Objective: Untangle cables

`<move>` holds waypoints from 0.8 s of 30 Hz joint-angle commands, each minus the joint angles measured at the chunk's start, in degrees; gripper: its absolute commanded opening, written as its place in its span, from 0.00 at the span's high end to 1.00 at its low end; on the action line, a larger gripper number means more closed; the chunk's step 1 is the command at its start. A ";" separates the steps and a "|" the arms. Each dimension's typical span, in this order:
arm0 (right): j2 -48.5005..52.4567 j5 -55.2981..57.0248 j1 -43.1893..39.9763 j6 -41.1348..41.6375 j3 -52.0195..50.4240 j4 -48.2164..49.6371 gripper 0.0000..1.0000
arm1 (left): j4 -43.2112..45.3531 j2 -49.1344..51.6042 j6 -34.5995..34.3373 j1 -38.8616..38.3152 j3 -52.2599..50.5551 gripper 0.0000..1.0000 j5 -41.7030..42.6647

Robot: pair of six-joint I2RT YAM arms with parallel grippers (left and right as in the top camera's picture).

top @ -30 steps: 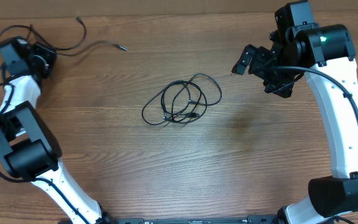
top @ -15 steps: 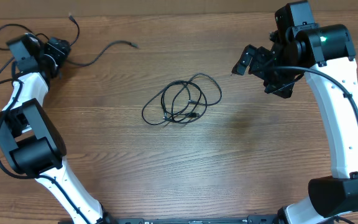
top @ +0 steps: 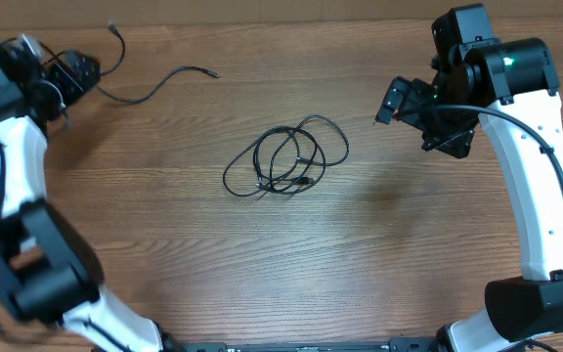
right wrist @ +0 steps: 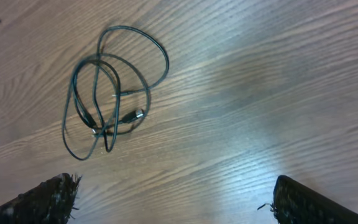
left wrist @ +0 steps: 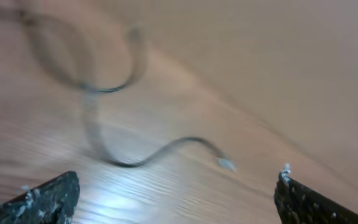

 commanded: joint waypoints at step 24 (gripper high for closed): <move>-0.15 -0.76 -13.05 -1.29 -10.45 -3.63 0.00 | -23.85 8.09 7.19 -51.41 0.92 0.05 -18.32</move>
